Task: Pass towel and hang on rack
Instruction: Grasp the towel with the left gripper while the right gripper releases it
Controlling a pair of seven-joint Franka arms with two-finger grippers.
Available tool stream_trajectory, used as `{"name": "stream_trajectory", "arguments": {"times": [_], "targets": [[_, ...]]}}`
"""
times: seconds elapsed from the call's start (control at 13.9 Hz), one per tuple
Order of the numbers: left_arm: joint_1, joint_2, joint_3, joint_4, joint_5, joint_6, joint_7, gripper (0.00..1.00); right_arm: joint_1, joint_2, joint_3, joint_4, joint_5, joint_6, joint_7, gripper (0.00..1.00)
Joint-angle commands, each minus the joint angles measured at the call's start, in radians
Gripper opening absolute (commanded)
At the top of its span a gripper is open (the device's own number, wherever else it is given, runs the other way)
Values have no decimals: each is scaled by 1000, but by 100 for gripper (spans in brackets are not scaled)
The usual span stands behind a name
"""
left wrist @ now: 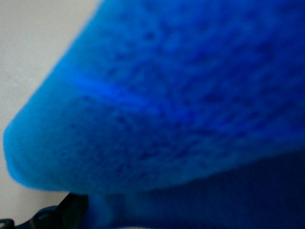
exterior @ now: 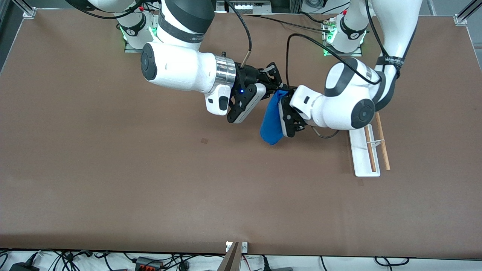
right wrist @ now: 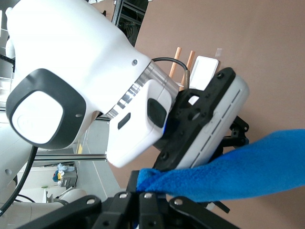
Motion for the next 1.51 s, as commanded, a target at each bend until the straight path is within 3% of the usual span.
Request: {"name": "stream_trajectory", "arguments": {"times": [0.0,0.29,0.72,1.0,1.08,1.15,1.43], "targets": [[6,-31,1,-41,-22,36,39,71,0,-3,2,-6,9,14,-9,0],[19,-19,2,-35,-22,45,60,1,-2,-3,2,-6,9,14,-9,0],[48,-32,22,-28,-3,36,47,1,-2,-3,2,-6,-7,14,-12,0],[120,-78,22,-26,90,-36,25,1,0,-3,1,-6,-8,14,-29,1],[139,-92,22,-26,118,-65,15,1,0,-4,1,-6,-10,14,-26,76],[162,-103,22,-25,142,-88,2,1,-8,-4,-1,-4,-11,14,-33,100],[208,-121,22,-17,207,-158,-36,1,-46,-6,-2,-15,-83,-6,-29,100]]}}
